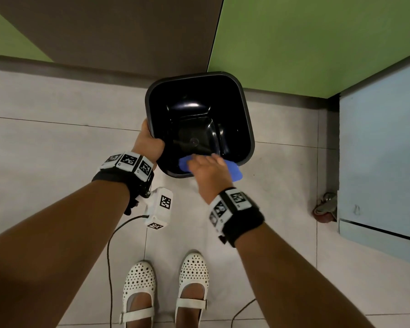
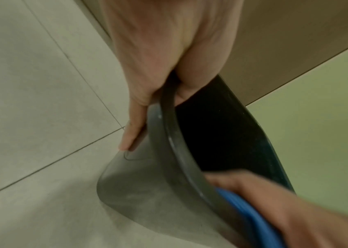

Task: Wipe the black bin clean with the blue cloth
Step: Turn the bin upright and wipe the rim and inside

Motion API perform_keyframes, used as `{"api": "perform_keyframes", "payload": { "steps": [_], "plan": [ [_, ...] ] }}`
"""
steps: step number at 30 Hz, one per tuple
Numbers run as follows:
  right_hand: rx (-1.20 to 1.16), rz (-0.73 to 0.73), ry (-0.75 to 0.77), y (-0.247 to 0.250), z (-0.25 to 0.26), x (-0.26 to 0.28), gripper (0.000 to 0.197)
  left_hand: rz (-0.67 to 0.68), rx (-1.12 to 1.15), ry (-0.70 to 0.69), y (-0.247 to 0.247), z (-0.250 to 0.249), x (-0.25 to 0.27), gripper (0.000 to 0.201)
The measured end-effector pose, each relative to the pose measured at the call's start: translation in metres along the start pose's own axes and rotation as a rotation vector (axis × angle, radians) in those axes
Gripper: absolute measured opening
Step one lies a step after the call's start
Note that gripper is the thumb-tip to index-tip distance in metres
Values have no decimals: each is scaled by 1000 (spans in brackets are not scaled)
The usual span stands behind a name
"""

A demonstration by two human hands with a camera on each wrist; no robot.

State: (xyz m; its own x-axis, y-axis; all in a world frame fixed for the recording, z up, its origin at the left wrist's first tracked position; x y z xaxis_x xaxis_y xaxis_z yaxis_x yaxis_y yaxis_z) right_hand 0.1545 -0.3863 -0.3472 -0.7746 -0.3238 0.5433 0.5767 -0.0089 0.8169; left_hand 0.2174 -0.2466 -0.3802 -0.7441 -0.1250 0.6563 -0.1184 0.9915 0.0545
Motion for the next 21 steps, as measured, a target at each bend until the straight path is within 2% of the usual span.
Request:
{"api": "perform_keyframes", "payload": {
  "steps": [4, 7, 9, 11, 13, 15, 17, 19, 21],
  "plan": [
    [181, 78, -82, 12, -51, 6, 57, 60, -33, 20, 3, -6, -1, 65],
    [285, 102, -130, 16, -64, 10, 53, 76, -141, 20, 3, -12, -5, 63],
    [275, 102, -182, 16, -57, 10, 49, -7, -250, -18, 1, -15, -3, 58],
    [228, 106, -240, 14, -44, 5, 48, -183, -338, -44, 0, -13, 2, 61],
    [152, 95, -288, 11, -27, 2, 49, -312, -259, 48, -5, -3, 10, 72],
    [54, 57, -324, 9, -7, -1, 46, -357, 25, 267, -13, 8, 16, 80],
    [-12, 13, -336, 7, 8, -1, 43, -315, 262, 428, -18, 18, 21, 70],
    [-36, -11, -320, 4, 16, -1, 43, -194, 282, 440, -23, 26, 20, 60],
    [-38, -23, -279, 1, 17, -1, 43, -88, 249, 423, -26, 30, 18, 61]
  ]
}}
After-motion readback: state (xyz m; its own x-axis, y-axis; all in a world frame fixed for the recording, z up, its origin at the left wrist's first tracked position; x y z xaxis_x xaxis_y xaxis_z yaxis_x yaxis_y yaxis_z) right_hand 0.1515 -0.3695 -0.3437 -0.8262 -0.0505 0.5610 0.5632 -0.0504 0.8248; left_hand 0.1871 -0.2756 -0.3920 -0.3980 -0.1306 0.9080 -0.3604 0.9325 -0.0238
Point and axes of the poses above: each hand's wrist, its own x-axis away from the middle knuckle, its own y-axis out of the back of the hand, z = x × y, the point moved 1 cm from there along -x, towards the middle knuckle, and after that the axes turned 6 degrees about x, right-handed, at the moved point
